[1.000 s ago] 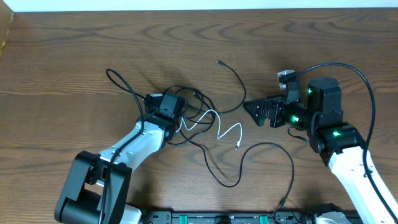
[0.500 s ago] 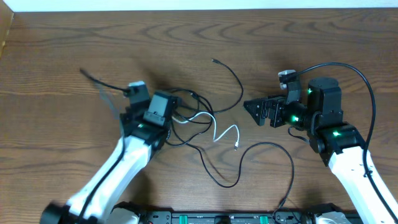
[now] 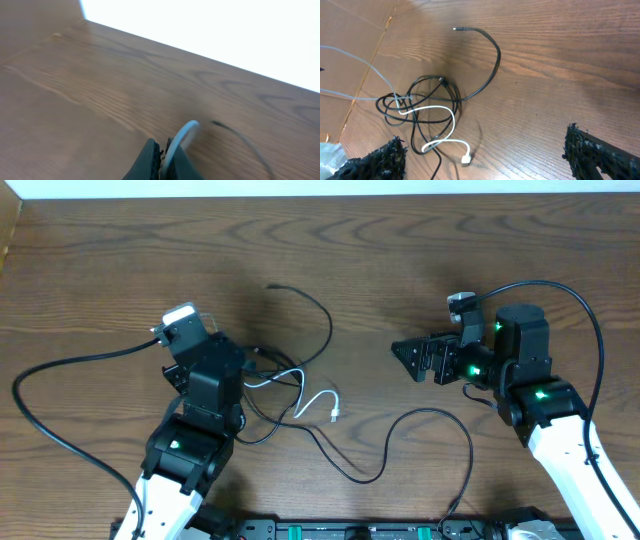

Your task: Untangle cables

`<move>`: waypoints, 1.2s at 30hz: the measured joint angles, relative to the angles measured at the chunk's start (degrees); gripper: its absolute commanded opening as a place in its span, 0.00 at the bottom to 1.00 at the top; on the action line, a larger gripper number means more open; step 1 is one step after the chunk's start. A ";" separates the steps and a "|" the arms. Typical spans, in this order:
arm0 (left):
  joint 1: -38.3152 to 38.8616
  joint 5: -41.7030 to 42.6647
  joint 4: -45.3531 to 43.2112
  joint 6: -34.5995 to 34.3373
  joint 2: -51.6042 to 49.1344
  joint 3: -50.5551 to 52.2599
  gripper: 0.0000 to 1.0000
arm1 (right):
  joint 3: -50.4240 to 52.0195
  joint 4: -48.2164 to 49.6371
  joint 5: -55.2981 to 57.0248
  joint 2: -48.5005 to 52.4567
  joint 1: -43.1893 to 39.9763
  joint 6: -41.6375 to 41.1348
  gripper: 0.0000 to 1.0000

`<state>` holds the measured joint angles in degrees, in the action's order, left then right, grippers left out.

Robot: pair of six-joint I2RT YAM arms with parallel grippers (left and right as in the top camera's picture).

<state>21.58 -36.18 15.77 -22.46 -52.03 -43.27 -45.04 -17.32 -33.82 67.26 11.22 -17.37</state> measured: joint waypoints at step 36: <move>0.00 7.91 13.79 -7.76 -9.46 -0.57 0.62 | 0.00 5.16 -4.09 0.02 5.79 1.73 0.99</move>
<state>21.58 -28.27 29.56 -30.22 -61.49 -43.83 -45.04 -12.16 -37.91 67.29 17.02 -15.64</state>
